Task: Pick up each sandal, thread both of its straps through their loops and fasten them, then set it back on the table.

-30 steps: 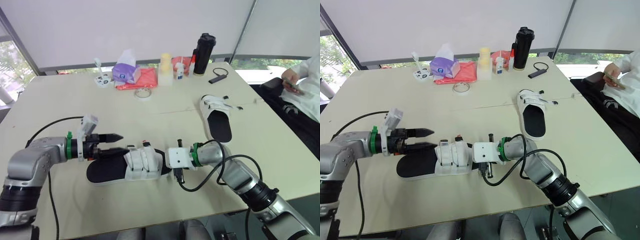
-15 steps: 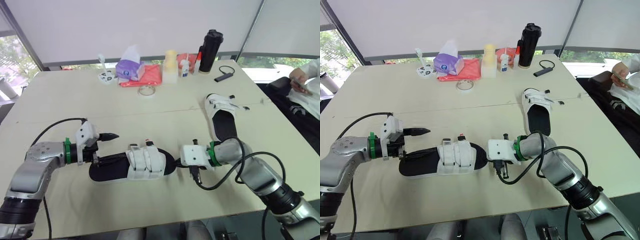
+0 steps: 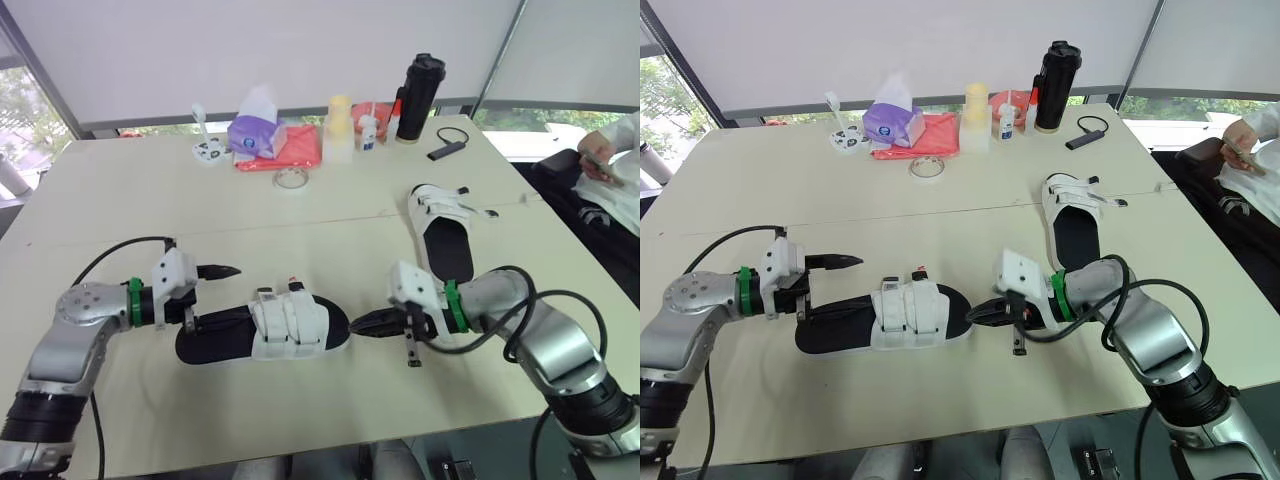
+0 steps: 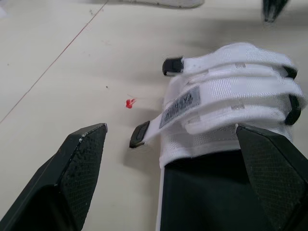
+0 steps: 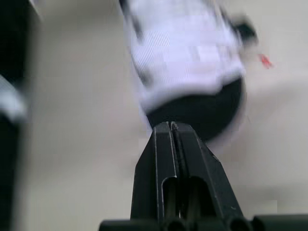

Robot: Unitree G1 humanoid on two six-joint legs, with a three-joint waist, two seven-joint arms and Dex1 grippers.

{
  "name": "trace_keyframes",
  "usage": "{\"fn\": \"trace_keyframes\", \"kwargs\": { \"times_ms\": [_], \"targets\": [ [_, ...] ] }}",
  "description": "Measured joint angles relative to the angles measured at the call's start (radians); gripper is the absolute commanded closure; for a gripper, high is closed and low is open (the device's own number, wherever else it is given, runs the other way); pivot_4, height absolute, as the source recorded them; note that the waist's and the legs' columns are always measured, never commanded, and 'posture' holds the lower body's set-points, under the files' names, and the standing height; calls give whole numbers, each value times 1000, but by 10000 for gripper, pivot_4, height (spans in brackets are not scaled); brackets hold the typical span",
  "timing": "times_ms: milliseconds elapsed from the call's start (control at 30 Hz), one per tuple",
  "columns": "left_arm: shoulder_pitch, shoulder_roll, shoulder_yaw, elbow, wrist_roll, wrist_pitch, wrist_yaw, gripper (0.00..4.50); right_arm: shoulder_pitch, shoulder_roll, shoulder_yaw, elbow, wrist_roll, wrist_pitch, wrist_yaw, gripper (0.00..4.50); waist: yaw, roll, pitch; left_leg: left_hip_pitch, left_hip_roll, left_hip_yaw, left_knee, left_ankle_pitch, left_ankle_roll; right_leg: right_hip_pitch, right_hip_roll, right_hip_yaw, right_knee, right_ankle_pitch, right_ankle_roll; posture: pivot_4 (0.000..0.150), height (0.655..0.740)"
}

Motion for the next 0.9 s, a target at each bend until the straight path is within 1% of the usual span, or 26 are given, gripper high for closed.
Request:
{"fn": "trace_keyframes", "kwargs": {
  "times_ms": [33,167,400,600,700,800,900],
  "targets": [
    [-14,-4,1,-7,-16,31,11,560,-16,4,-18,-6,53,49,-1,45000,1,0,0,0,0,0,1,0,0,1,0,0,0,0,0,1500,7400],
    [-23,-4,4,-37,-52,96,31,560,-34,-3,-30,-4,123,103,-20,45000,-1,0,1,0,0,0,1,0,0,1,0,0,0,0,0,1500,7400],
    [-11,0,7,-115,-80,149,55,560,-51,-4,-25,24,161,107,-62,45000,-2,0,3,0,0,0,1,0,0,1,0,0,1,0,1,1500,7400],
    [10,5,8,-144,-75,139,62,560,-51,-10,-20,25,161,95,-81,45000,-1,0,4,0,0,0,2,0,0,1,0,0,1,0,1,1500,7400],
    [18,19,3,-140,-28,74,54,560,-51,-14,-15,25,161,80,-87,45000,-1,0,4,0,0,0,3,0,0,1,1,0,2,0,1,1500,7400],
    [15,64,0,-94,53,-105,3,560,-47,-25,-6,25,160,66,-91,45000,0,0,4,0,0,0,4,0,0,1,1,0,2,0,-1,1500,7400],
    [9,70,-10,-55,95,-241,-45,560,-45,-33,5,25,158,50,-97,45000,1,0,4,-1,0,0,6,0,0,2,1,0,2,-1,-3,1500,7400]
  ]
}}
